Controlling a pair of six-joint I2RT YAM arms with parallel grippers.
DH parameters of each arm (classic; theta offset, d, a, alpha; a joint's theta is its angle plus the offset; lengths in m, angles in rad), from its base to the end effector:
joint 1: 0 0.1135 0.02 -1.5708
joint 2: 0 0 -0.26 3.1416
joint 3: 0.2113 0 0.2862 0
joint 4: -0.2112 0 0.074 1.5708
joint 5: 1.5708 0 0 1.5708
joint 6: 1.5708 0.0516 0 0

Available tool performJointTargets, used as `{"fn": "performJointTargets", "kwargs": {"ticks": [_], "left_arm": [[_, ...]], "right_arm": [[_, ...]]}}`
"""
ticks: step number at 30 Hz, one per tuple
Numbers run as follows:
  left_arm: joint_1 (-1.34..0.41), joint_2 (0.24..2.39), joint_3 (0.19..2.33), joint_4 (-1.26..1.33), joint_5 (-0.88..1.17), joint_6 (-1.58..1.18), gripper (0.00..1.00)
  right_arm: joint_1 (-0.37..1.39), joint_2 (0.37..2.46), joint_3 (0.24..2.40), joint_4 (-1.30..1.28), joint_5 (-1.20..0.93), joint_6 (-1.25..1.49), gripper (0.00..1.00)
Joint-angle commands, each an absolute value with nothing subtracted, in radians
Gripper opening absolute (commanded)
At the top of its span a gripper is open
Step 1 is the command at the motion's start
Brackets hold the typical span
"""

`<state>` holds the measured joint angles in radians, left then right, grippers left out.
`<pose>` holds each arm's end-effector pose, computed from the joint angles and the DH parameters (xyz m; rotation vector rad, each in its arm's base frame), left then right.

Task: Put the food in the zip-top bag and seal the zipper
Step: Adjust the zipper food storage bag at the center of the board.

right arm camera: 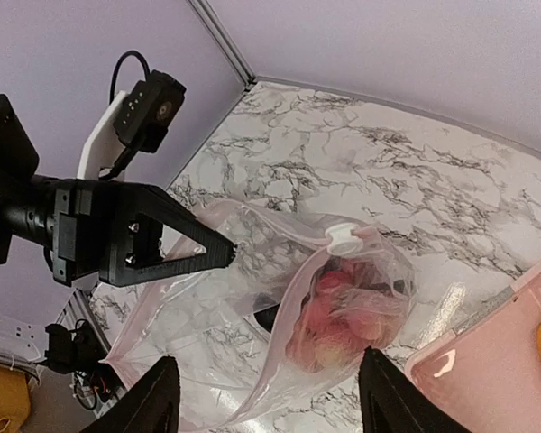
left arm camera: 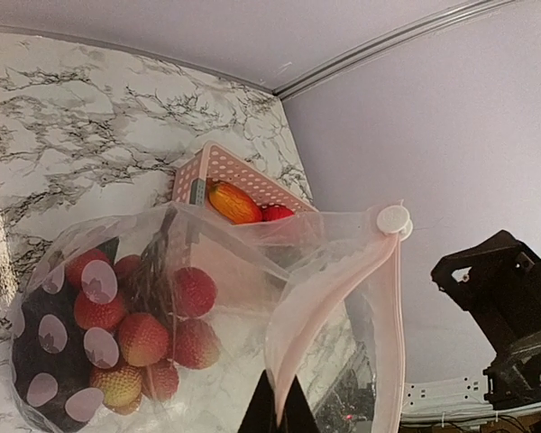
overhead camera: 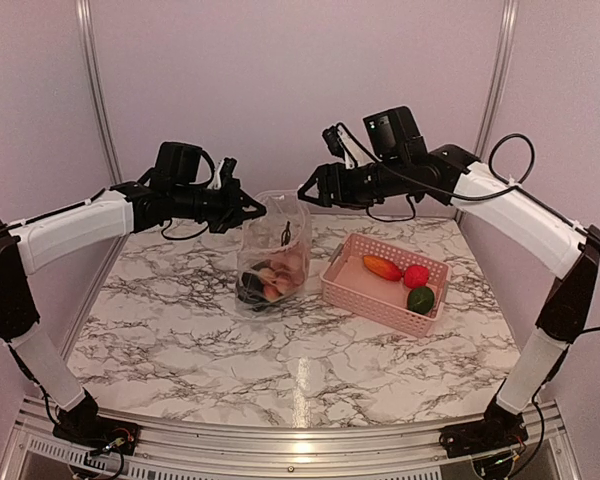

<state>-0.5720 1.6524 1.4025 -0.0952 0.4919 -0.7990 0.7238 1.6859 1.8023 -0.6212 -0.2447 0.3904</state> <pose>0.3564 -0.2585 0.3212 0.1305 2.1284 -1.3429 0.3135 0.2937 0.4039 -0.5202 2.1338 0.9120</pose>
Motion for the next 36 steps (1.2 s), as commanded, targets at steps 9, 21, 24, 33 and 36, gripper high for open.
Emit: {"fn": "performJointTargets", "kwargs": {"ticks": [9, 21, 24, 33, 36], "left_arm": [[-0.656, 1.653, 1.596, -0.361, 0.348, -0.586, 0.00], [-0.761, 1.748, 1.878, -0.826, -0.047, -0.479, 0.16], [-0.771, 1.788, 1.952, -0.935, -0.107, -0.487, 0.14], [-0.817, 1.848, 2.143, -1.076, -0.317, -0.447, 0.00], [-0.817, 1.848, 2.167, -1.075, -0.344, -0.437, 0.00]], "right_arm": [[0.757, 1.881, 2.028, -0.810, -0.216, 0.422, 0.31], [0.756, 1.871, 2.039, -0.774, -0.194, 0.462, 0.00], [0.756, 1.876, 2.043, -0.766, -0.195, 0.468, 0.00], [0.753, 1.905, 2.095, -0.732, -0.252, 0.479, 0.08], [0.735, 1.918, 2.150, -0.756, -0.299, 0.486, 0.27]]}}
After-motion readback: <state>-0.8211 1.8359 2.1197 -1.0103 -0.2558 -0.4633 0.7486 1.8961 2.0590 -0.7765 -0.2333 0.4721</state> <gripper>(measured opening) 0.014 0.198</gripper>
